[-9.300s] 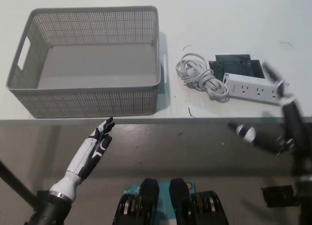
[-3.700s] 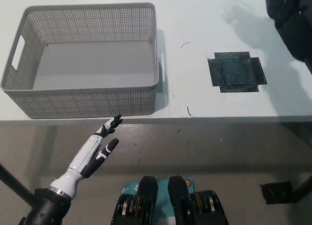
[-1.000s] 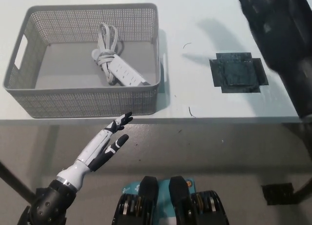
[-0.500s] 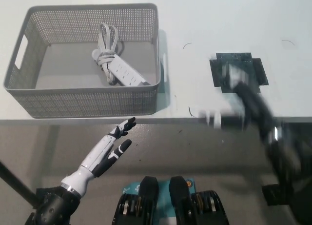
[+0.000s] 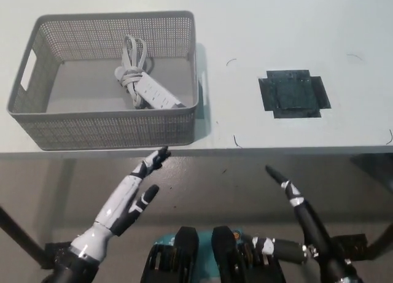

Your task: Use the right hand to pick up a power strip and put it into a container on the left side

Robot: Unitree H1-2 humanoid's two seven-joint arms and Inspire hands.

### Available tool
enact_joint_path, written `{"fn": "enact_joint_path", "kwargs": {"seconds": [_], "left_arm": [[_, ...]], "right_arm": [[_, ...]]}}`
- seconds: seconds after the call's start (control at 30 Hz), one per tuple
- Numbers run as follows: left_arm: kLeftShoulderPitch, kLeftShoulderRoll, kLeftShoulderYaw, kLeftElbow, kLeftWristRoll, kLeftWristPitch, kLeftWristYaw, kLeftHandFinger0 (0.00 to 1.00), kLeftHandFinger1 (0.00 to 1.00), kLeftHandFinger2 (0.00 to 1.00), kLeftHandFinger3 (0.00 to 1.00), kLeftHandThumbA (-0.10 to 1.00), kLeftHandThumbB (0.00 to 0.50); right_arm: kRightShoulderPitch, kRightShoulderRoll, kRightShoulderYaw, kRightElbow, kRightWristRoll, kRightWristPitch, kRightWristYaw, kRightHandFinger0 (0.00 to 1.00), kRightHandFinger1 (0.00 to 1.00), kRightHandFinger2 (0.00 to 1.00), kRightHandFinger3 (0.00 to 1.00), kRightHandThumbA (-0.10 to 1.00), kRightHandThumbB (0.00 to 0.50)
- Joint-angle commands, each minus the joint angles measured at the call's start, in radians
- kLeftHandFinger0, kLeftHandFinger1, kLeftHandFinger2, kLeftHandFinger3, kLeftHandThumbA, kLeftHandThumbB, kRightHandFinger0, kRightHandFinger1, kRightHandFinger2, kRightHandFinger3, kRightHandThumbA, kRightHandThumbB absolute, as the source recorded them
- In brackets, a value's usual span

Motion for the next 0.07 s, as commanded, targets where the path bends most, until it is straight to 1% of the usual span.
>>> {"fn": "enact_joint_path", "kwargs": {"seconds": [0.0, 0.03], "left_arm": [[-0.010, 0.004, 0.027, -0.024, -0.043, 0.013, 0.011, 1.00, 1.00, 1.00, 1.00, 1.00, 0.268], [-0.010, 0.004, 0.027, -0.024, -0.043, 0.013, 0.011, 1.00, 1.00, 1.00, 1.00, 1.00, 0.268]], "right_arm": [[-0.055, 0.019, -0.038, 0.064, 0.098, -0.105, -0.013, 1.00, 1.00, 1.00, 1.00, 1.00, 0.315], [-0.055, 0.019, -0.038, 0.064, 0.098, -0.105, -0.013, 1.00, 1.00, 1.00, 1.00, 1.00, 0.315]]}}
